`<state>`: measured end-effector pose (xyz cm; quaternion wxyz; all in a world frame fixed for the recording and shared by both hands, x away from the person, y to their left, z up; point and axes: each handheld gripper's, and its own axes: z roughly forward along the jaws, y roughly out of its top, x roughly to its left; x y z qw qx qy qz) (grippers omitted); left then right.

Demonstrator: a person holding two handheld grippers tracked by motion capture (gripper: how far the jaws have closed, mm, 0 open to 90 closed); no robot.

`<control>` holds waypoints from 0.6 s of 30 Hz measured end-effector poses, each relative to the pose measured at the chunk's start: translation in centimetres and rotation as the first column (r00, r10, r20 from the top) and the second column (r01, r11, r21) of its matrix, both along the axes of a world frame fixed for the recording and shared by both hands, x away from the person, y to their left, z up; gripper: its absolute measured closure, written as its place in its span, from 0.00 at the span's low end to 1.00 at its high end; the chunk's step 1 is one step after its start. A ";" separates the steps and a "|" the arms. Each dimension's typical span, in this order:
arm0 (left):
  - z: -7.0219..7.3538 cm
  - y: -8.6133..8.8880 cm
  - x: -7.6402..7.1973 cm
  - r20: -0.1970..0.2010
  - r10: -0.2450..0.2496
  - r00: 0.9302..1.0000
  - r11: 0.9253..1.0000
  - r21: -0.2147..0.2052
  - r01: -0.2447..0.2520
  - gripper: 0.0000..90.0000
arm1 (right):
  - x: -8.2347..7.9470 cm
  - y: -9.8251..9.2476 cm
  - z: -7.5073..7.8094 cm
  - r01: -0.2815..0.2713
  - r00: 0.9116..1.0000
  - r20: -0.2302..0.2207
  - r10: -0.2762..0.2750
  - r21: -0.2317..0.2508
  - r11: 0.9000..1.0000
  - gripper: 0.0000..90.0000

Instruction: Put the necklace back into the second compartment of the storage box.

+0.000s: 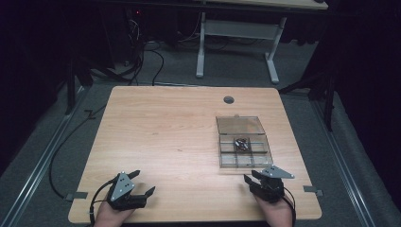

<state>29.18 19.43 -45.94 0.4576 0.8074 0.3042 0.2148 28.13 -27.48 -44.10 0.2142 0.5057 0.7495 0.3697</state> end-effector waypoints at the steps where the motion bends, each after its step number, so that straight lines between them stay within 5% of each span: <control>1: 0.0 0.0 0.0 0.001 0.002 1.000 1.000 -0.001 -0.002 0.21 | -0.1 0.0 -0.1 0.002 1.000 0.013 -0.002 0.011 1.000 0.66; 8: 0.0 0.0 -0.1 0.008 0.005 1.000 1.000 0.001 -0.005 0.21 | -1.1 0.0 -1.0 -0.004 0.991 0.131 -0.001 0.040 0.999 0.61; 18: 0.0 -0.1 0.0 0.009 0.012 1.000 1.000 0.006 -0.012 0.22 | -1.5 -0.2 -1.2 0.034 0.985 0.168 -0.045 0.065 0.997 0.59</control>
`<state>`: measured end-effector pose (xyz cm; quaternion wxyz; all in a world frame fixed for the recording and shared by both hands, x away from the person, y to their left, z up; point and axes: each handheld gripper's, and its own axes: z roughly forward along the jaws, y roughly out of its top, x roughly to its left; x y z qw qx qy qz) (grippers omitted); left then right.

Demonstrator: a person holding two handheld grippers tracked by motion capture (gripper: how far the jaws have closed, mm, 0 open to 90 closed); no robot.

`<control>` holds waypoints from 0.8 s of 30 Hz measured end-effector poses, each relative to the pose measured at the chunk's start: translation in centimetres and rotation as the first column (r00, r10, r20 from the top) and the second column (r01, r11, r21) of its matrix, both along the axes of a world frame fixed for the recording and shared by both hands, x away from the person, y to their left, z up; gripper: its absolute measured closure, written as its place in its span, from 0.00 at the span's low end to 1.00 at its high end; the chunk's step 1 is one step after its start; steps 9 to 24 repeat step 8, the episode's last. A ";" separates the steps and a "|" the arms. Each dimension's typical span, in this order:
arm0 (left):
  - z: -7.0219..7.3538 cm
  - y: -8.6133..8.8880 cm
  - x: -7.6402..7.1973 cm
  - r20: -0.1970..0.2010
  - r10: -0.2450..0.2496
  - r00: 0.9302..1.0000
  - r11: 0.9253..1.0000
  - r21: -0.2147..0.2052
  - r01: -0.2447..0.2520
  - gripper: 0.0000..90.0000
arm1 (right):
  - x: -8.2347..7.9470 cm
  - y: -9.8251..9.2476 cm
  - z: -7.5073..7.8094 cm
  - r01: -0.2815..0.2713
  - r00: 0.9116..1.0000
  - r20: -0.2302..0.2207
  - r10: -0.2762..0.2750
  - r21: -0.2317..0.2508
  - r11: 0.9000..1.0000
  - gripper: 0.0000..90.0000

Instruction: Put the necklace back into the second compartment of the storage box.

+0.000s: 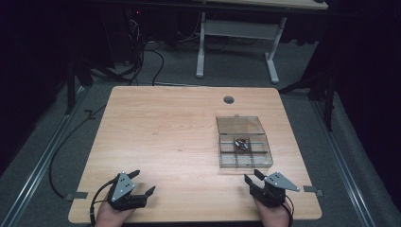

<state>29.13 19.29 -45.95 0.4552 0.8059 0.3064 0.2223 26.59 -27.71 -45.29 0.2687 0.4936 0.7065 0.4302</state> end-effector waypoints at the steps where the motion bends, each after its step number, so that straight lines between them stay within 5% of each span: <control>1: 0.0 0.0 0.0 0.000 0.001 1.000 1.000 0.000 -0.001 0.22 | 0.0 0.0 0.0 -0.003 1.000 0.004 0.003 0.000 1.000 0.59; 24: 0.0 0.0 0.0 0.001 0.000 1.000 1.000 -0.001 0.000 0.22 | -0.1 0.0 0.0 0.007 1.000 0.012 -0.007 -0.001 1.000 0.59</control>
